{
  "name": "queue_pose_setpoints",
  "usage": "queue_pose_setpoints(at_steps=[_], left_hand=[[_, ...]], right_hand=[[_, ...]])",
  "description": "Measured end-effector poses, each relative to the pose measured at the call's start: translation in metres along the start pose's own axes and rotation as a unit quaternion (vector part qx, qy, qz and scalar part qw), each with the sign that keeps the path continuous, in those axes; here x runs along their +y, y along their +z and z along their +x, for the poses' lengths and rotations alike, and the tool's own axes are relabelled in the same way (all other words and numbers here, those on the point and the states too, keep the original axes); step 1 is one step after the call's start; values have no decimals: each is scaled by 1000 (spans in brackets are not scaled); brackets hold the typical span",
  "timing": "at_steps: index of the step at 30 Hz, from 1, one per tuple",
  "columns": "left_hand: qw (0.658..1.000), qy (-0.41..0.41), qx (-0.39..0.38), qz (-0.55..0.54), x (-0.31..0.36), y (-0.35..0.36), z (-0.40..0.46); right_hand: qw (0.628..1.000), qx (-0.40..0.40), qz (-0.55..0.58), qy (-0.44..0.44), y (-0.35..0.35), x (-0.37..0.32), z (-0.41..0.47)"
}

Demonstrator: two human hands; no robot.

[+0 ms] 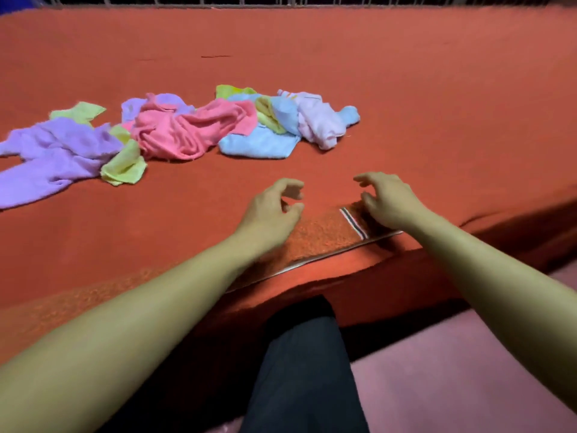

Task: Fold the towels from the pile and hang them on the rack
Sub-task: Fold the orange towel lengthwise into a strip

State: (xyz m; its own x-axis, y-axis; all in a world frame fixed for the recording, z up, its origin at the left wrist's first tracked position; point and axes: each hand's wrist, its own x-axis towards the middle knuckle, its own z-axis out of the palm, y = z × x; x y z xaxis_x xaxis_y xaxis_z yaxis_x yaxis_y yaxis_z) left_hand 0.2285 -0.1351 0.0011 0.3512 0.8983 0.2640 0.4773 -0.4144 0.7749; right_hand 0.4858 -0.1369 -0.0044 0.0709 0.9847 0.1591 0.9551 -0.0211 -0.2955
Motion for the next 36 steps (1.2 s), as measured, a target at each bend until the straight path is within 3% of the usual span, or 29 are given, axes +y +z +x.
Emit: queue_pose_setpoints(at_steps=[5, 10, 15, 18, 21, 26, 29, 31, 34, 36], left_hand=[[997, 45, -67, -10, 34, 56, 43], [994, 48, -103, -5, 54, 96, 61], [992, 19, -122, -14, 51, 126, 59], [994, 33, -106, -5, 51, 133, 52], [995, 30, -96, -17, 55, 136, 45], [994, 11, -100, -48, 63, 131, 36], [994, -2, -89, -55, 66, 127, 33], [997, -10, -60, -45, 67, 123, 34], [999, -24, 4, -38, 70, 110, 35], [998, -40, 34, -36, 70, 100, 36]], right_hand=[[995, -79, -15, 51, -14, 42, 12], [988, -150, 5, 45, -17, 68, 17], [989, -97, 102, 33, -23, 72, 19], [968, -100, 221, 68, -29, 69, 15], [891, -146, 402, 153, -33, 68, 7], [659, -138, 698, 245, -47, 61, -6], [606, -133, 755, 215, -50, 50, -14], [629, -133, 745, 178, -49, 39, -17], [693, -132, 698, 122, -44, 29, -17], [762, -116, 631, 84, -41, 28, -16]])
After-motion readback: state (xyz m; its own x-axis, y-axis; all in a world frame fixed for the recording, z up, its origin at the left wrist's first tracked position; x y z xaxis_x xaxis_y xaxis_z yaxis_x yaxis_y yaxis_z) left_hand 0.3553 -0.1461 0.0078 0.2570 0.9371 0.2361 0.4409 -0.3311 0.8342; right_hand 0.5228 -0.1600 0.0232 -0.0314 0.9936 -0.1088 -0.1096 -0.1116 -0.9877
